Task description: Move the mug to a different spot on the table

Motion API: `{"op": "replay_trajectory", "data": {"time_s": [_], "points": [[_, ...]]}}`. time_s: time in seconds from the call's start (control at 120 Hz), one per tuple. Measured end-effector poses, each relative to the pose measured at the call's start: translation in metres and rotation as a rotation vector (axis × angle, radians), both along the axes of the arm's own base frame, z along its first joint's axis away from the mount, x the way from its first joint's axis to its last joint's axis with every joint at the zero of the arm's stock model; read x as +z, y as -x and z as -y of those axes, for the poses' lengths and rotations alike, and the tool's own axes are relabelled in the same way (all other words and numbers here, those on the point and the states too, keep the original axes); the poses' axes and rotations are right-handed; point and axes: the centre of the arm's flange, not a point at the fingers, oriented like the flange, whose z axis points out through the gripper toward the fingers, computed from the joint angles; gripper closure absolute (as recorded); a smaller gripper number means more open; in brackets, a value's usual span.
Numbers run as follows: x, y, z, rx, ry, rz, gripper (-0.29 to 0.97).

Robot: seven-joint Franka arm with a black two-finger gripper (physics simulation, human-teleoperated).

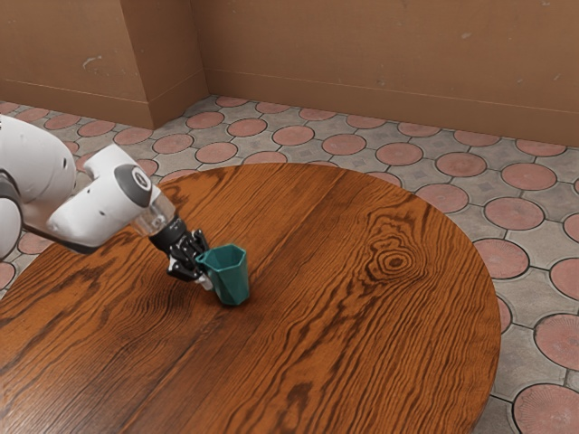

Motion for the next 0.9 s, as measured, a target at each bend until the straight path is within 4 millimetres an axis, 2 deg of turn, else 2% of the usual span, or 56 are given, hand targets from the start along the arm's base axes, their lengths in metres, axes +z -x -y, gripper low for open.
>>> {"op": "replay_trajectory", "data": {"time_s": [0.167, 0.308, 0.425, 0.533, 0.608, 0.658, 0.8, 0.9], "points": [[-0.003, -0.001, 0.001, -0.009, -0.004, 0.002, 0.57], [-0.007, 0.0, -0.002, -0.013, -0.009, 0.006, 0.37], [-0.006, 0.003, -0.017, -0.005, -0.027, 0.007, 0.23], [0.006, 0.005, -0.046, -0.008, -0.094, 0.016, 0.15], [0.028, 0.0, -0.059, -0.07, -0.181, 0.036, 0.11], [0.049, -0.004, -0.06, -0.127, -0.244, 0.057, 0.09], [0.132, -0.004, -0.042, -0.296, -0.383, 0.146, 0.06], [0.178, -0.005, -0.027, -0.436, -0.461, 0.197, 0.04]]}}
